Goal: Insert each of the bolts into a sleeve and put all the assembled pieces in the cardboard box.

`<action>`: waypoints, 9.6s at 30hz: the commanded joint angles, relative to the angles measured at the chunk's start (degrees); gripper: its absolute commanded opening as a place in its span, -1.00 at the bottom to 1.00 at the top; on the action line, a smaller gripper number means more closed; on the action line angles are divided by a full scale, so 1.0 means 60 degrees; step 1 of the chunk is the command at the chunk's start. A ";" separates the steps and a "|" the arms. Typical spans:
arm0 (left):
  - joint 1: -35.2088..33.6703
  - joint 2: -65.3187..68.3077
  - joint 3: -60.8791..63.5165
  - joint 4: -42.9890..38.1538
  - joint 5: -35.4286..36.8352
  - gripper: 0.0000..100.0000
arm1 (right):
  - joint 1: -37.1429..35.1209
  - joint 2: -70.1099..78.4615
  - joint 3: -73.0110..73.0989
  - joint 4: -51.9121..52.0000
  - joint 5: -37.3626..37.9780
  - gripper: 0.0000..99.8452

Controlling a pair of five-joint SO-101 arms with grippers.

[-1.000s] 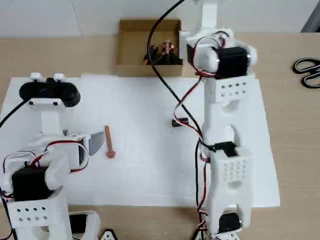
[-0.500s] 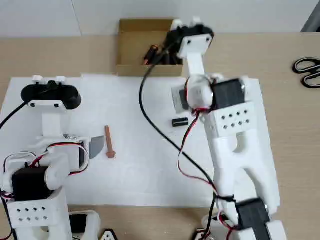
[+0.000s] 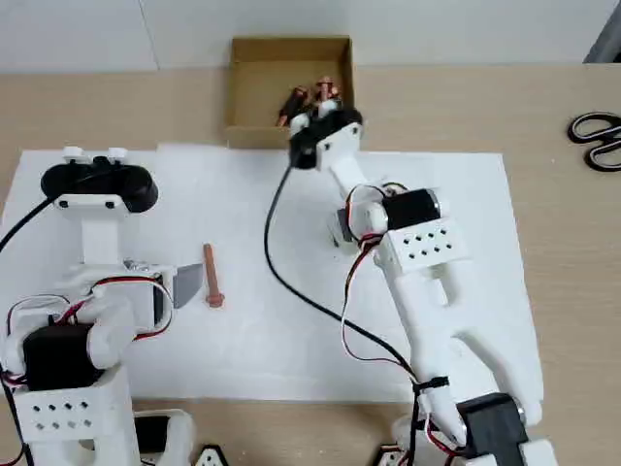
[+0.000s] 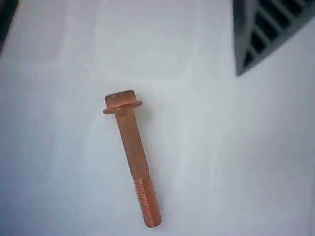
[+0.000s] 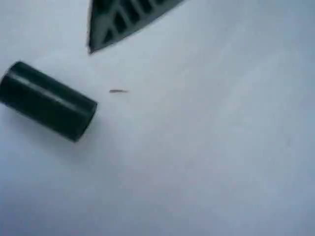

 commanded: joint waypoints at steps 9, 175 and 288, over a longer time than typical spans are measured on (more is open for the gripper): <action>-0.0044 -0.0103 -0.0037 0.0176 0.0557 -0.42 | 0.0095 0.2762 -0.1333 -0.0095 0.4410 -0.59; 0.2154 1.0505 -0.5575 -0.0059 -0.4938 -0.99 | 0.1941 0.3700 -0.6828 0.5165 -0.1480 -0.99; 0.2168 1.3949 -1.1875 0.1055 0.7399 -0.99 | 0.1575 0.0930 -0.7414 0.5223 -0.1538 -0.99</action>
